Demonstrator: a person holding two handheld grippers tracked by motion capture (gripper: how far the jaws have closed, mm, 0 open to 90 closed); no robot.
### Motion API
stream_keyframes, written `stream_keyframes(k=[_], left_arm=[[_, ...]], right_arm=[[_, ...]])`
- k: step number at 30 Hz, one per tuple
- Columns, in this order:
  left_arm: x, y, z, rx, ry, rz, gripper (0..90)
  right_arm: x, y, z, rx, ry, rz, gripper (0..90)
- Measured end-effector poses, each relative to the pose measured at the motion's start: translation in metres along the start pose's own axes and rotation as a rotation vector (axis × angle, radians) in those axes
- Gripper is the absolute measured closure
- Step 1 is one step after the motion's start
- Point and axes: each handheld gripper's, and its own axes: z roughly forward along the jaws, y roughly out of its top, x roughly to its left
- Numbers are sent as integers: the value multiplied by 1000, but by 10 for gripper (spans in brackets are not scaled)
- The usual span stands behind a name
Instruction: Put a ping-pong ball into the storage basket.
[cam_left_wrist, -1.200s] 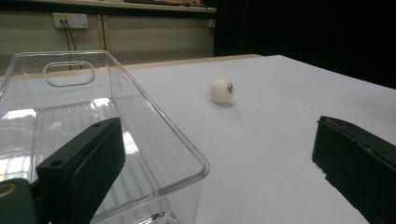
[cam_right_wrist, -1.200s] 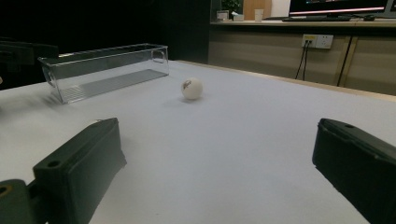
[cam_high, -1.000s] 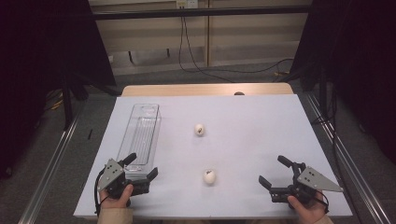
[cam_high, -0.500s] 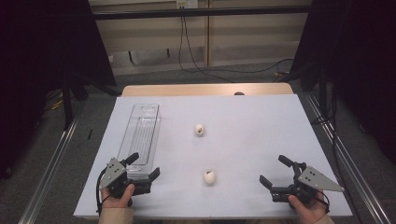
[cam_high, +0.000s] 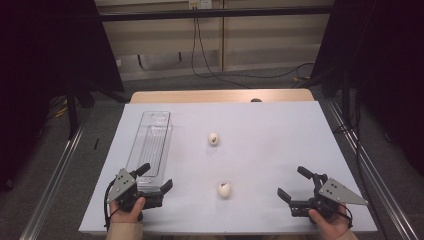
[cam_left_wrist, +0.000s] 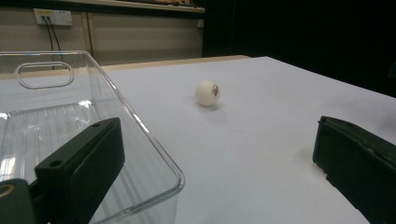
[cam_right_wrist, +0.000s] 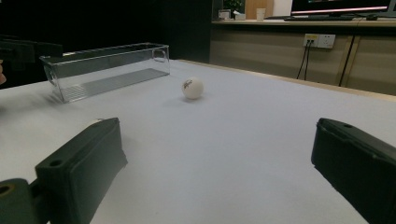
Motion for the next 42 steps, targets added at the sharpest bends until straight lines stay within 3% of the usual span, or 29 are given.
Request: stream_keyframes(k=[12,42], left_arm=[[-6,3,7,6,-41,4,18],[-18,8,23,54,-98,27,19]], right_arm=[[0,1,0,-4,1,-5,20],[1,1,0,-4,9,-6,23]])
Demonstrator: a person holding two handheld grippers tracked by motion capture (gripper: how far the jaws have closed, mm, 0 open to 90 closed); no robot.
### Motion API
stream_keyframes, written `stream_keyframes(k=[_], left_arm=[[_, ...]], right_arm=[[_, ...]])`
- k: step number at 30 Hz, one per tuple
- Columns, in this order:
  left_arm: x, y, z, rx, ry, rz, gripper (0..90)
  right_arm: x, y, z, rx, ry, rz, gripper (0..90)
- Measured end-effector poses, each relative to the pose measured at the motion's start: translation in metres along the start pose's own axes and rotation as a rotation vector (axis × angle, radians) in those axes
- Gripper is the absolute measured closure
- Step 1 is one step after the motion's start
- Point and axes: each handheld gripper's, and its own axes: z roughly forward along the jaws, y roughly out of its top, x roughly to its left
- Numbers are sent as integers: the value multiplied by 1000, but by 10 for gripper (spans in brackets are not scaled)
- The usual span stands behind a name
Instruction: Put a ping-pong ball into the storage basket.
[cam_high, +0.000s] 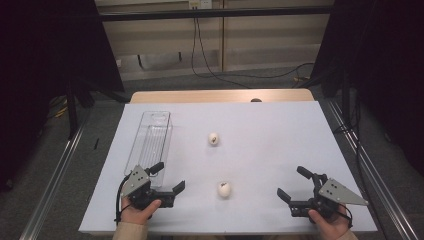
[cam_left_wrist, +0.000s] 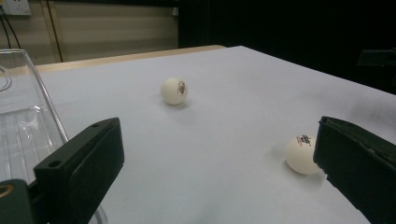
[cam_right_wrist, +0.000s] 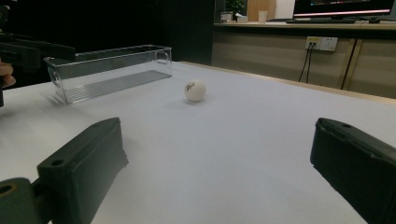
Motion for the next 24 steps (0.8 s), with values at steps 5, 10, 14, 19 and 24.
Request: stream_keyframes(k=[5,10,14,19,24], left_arm=[[-2,0,3,11,-11,4,19],[-4,0,6,22,-19,6,19],[-6,1,9,30,-26,7,19],[-7,1,11,32,-31,6,19],[-7,1,12,38,-33,13,20]], right_arm=[[0,0,0,1,0,-2,23],[0,0,0,0,0,-2,24],[0,0,0,-1,0,-4,24],[0,0,1,-1,2,-3,24],[0,0,1,0,2,-5,24]])
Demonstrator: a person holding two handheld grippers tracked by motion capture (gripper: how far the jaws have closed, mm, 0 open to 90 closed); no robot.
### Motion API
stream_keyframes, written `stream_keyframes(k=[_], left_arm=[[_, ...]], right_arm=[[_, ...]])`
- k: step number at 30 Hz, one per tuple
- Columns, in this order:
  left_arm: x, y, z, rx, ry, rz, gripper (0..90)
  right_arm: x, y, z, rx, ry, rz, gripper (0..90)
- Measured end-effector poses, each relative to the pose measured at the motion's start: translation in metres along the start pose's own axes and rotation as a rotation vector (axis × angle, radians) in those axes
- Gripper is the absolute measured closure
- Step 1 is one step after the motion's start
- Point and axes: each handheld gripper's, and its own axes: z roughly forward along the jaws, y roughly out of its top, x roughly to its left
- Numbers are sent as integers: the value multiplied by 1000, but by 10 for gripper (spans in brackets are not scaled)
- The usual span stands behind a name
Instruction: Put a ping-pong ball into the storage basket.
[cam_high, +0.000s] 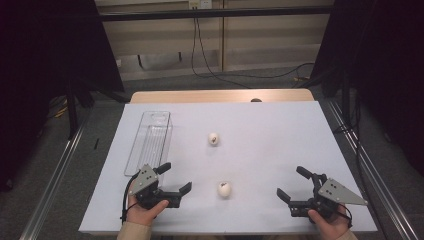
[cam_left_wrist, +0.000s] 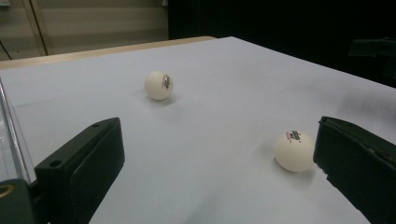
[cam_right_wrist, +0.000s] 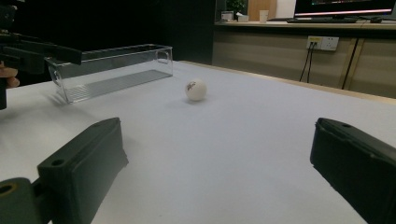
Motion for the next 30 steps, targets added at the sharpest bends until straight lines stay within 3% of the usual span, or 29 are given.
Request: stream_keyframes(k=[30], left_arm=[[-5,2,11,26,-19,-5,21]], right_arm=[[0,0,1,-1,5,6,24]])
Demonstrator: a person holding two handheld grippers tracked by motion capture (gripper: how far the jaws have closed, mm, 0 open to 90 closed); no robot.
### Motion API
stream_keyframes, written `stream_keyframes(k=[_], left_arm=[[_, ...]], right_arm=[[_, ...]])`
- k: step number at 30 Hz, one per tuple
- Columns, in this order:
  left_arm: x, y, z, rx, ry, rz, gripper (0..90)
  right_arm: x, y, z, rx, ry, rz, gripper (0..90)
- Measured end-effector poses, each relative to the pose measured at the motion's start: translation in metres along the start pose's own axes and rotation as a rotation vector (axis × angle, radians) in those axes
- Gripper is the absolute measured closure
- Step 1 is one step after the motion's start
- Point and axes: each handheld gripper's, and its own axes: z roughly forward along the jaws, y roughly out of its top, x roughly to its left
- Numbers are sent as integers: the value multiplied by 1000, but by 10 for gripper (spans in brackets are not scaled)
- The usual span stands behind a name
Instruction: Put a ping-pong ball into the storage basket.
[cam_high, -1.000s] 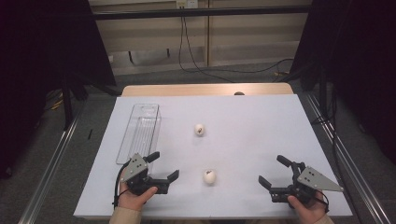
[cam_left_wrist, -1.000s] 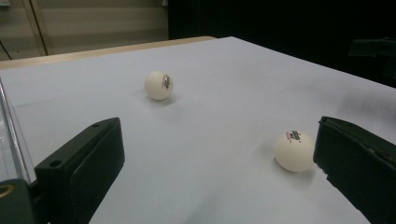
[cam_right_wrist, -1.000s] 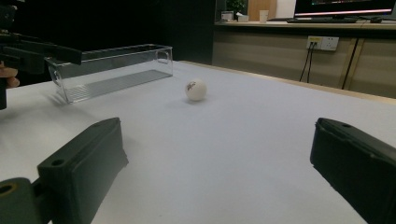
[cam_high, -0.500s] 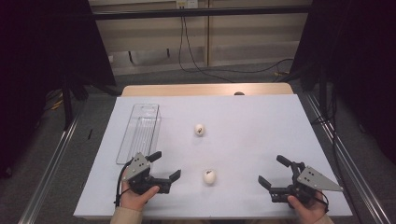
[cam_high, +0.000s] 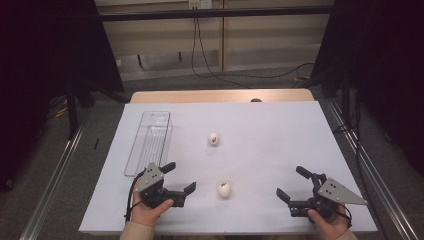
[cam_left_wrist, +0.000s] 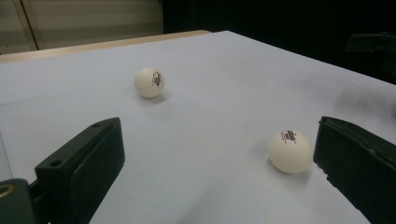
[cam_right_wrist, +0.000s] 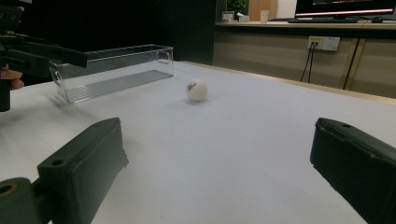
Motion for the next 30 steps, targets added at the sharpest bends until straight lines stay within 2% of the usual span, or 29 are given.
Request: stream_keyframes(k=[30], left_arm=[[-7,0,12,42,-26,12,20]], right_arm=[[0,0,1,-1,4,-2,24]])
